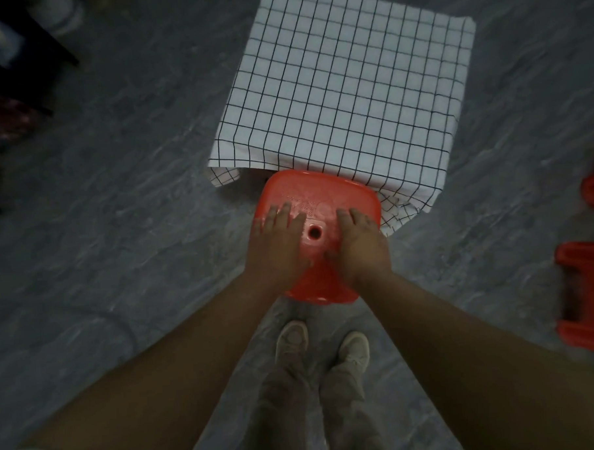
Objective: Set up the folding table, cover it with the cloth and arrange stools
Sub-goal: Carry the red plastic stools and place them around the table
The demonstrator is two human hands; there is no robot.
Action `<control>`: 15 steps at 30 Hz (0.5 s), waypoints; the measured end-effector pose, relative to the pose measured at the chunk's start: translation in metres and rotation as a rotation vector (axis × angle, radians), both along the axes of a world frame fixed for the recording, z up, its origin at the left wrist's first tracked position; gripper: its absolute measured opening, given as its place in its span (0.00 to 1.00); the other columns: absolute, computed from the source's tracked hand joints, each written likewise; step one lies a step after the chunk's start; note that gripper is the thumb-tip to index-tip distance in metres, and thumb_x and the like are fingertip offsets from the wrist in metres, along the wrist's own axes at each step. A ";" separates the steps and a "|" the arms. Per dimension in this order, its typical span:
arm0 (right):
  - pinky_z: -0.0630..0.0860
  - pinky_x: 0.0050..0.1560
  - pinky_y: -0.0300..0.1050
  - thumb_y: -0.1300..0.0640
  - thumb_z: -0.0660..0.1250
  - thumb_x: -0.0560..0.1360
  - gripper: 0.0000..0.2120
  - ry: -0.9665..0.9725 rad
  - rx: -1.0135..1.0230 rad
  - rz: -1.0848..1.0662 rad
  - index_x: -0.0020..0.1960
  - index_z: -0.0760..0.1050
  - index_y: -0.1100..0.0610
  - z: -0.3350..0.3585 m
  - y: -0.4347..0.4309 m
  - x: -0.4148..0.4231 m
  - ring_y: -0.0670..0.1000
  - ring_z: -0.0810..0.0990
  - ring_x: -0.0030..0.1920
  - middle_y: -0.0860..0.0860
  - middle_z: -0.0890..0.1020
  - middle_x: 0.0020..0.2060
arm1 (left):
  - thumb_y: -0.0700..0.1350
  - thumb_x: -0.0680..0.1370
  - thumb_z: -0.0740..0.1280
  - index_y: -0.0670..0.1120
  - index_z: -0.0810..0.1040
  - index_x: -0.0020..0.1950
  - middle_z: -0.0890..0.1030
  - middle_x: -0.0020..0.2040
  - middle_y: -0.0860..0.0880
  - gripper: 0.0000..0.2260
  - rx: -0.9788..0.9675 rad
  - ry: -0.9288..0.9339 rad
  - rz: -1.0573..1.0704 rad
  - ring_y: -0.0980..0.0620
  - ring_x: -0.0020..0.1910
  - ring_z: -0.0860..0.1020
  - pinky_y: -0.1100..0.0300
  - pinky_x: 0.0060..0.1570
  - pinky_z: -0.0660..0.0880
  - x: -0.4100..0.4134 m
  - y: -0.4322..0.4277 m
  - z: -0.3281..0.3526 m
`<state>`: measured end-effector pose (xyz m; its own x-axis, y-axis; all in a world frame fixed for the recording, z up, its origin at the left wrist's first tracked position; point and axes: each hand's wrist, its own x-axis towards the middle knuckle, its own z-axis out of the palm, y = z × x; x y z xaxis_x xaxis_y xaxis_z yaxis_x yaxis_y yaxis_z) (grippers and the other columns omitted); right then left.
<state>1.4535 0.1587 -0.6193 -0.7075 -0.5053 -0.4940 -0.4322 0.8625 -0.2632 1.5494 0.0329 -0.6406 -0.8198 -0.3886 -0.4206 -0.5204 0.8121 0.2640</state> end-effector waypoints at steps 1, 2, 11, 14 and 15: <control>0.61 0.74 0.61 0.47 0.68 0.77 0.38 0.005 0.017 0.026 0.80 0.53 0.51 0.014 0.004 0.003 0.59 0.57 0.78 0.54 0.59 0.79 | 0.59 0.74 0.72 0.52 0.56 0.81 0.53 0.83 0.45 0.41 0.006 0.007 -0.007 0.43 0.81 0.49 0.43 0.78 0.50 0.003 0.005 0.014; 0.60 0.74 0.61 0.46 0.68 0.77 0.38 0.011 0.034 0.048 0.80 0.52 0.50 0.030 0.009 0.007 0.58 0.56 0.78 0.54 0.58 0.79 | 0.59 0.74 0.72 0.52 0.57 0.81 0.54 0.83 0.46 0.40 0.013 0.013 -0.013 0.43 0.81 0.50 0.44 0.78 0.49 0.006 0.010 0.029; 0.67 0.70 0.55 0.45 0.67 0.76 0.34 0.041 -0.061 -0.216 0.78 0.60 0.51 0.201 0.111 0.054 0.57 0.64 0.73 0.53 0.65 0.76 | 0.57 0.77 0.67 0.52 0.60 0.80 0.58 0.82 0.47 0.33 0.121 0.127 -0.179 0.46 0.80 0.55 0.46 0.78 0.52 0.017 0.099 0.195; 0.66 0.70 0.51 0.46 0.67 0.76 0.32 0.080 -0.130 -0.359 0.76 0.64 0.54 0.243 0.166 0.065 0.56 0.68 0.71 0.54 0.69 0.73 | 0.58 0.75 0.69 0.53 0.58 0.81 0.57 0.82 0.48 0.37 0.131 0.204 -0.338 0.45 0.80 0.55 0.45 0.78 0.52 0.008 0.141 0.244; 0.67 0.70 0.51 0.46 0.68 0.76 0.31 0.101 -0.142 -0.406 0.76 0.65 0.54 0.253 0.185 0.069 0.56 0.68 0.70 0.54 0.70 0.72 | 0.58 0.75 0.70 0.53 0.58 0.80 0.57 0.82 0.49 0.37 0.119 0.224 -0.396 0.45 0.80 0.55 0.45 0.78 0.52 0.004 0.155 0.257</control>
<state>1.5222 0.3434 -0.3663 -0.9039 -0.2340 -0.3582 -0.0949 0.9260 -0.3654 1.5533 0.1878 -0.3840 -0.9710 0.0125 -0.2388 -0.0963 0.8937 0.4382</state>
